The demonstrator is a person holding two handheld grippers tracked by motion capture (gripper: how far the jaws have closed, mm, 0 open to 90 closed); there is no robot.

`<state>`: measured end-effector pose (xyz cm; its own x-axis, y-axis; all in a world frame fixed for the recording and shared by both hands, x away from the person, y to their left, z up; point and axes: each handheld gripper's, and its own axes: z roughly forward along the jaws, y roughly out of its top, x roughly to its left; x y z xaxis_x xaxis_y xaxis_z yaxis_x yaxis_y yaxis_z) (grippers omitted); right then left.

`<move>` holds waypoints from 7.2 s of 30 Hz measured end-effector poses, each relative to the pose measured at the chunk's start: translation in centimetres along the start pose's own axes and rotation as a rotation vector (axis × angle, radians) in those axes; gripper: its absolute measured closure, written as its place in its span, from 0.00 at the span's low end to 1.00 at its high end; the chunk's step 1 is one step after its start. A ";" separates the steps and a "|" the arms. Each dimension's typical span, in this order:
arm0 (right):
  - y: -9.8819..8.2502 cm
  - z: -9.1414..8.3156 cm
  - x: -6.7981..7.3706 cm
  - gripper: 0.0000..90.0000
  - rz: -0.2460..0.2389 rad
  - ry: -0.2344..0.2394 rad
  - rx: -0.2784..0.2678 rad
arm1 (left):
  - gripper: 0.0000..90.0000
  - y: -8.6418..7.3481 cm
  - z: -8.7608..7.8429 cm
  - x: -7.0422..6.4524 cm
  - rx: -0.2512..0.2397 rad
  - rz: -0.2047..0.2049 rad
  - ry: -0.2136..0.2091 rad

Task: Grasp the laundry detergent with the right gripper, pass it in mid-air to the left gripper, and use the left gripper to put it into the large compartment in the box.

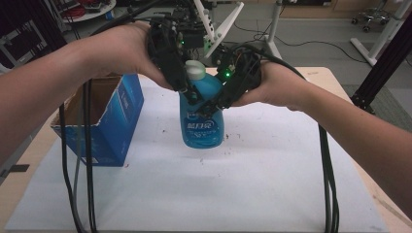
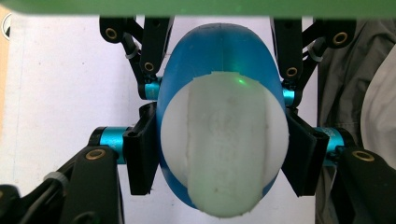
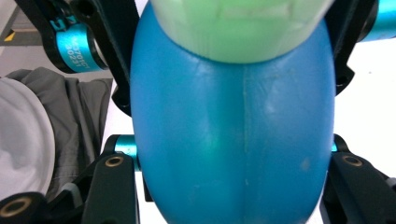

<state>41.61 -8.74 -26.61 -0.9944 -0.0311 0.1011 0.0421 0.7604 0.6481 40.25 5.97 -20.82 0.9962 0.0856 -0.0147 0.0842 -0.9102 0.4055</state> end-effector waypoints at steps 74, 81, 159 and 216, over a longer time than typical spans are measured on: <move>-16.0 -10.3 -5.0 0.24 0.427 -0.360 0.245 | 0.43 -14.7 -16.7 0.2 0.007 -0.781 0.475; -16.0 -10.5 -5.0 0.24 0.424 -0.365 0.248 | 0.43 -15.7 -15.2 0.5 0.041 -0.798 0.474; -16.6 -11.4 -4.6 0.24 0.430 -0.372 0.245 | 0.42 -21.2 -1.9 1.6 0.218 -0.796 0.327; -11.7 -8.8 -1.4 0.24 0.292 -0.267 0.216 | 0.21 -6.2 -0.8 2.4 0.180 -0.336 0.225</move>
<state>43.40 -23.26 -27.71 -0.9352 0.3519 0.0392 0.3315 0.8311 0.4464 42.11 12.21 -22.62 0.8849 0.4571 0.0890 0.4252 -0.8710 0.2460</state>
